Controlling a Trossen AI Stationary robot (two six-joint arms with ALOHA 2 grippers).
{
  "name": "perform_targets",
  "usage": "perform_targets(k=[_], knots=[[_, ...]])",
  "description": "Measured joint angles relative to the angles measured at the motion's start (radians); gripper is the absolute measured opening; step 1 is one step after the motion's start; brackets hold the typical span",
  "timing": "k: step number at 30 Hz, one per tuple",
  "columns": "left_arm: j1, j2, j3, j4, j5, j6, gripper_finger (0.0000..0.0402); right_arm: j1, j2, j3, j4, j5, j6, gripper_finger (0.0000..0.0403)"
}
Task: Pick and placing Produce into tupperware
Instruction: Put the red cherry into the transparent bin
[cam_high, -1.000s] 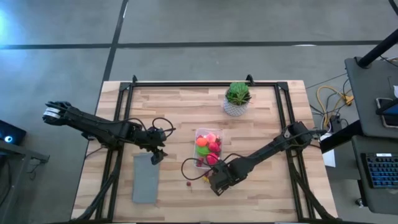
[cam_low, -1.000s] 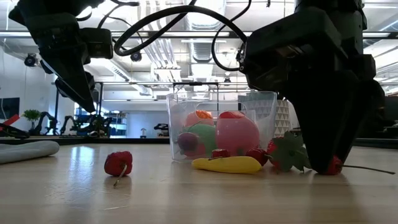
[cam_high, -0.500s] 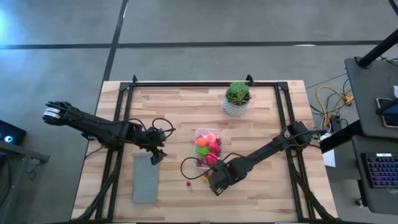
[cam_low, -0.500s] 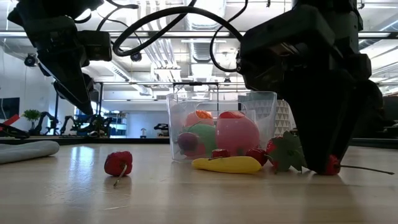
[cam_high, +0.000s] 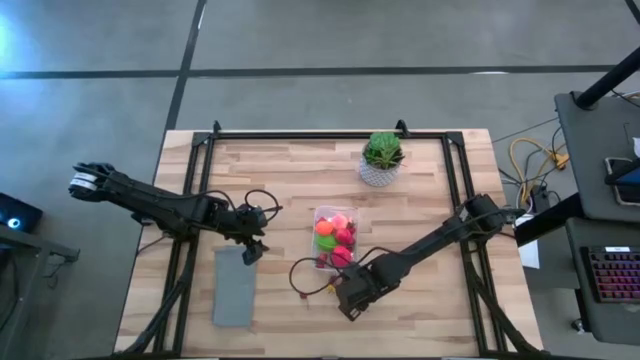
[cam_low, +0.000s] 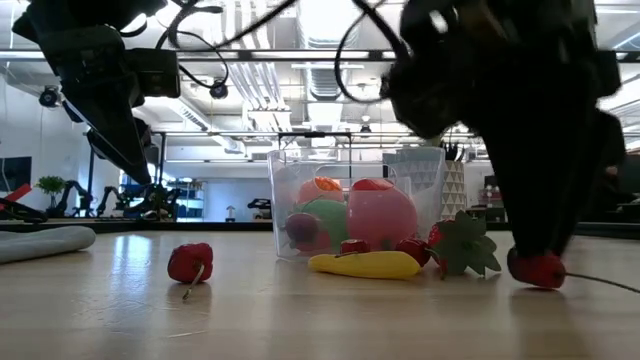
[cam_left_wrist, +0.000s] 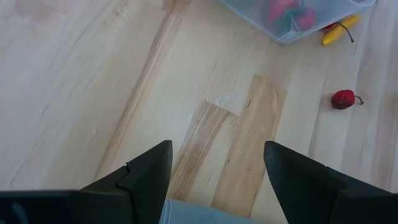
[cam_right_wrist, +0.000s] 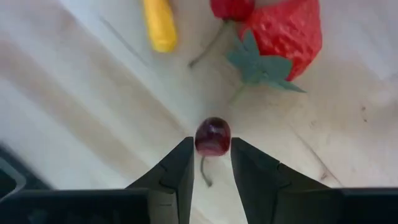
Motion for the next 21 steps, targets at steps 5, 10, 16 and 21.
perform_targets(k=[5,10,16,21], knots=[[0.000,0.000,0.000,0.003,0.000,0.000,0.0239,0.002,-0.058,0.000,0.022,0.019,0.000,0.0093],[-0.001,-0.001,-0.021,0.027,0.000,0.001,0.0239,0.004,-0.138,0.003,0.021,0.093,0.046,0.0092],[-0.017,0.000,-0.040,0.037,0.001,0.033,0.0239,0.003,-0.122,0.001,-0.031,0.059,0.114,0.0102],[-0.022,0.000,-0.040,0.041,0.002,0.053,0.0239,0.008,-0.086,0.019,-0.030,0.036,0.158,0.0143]])
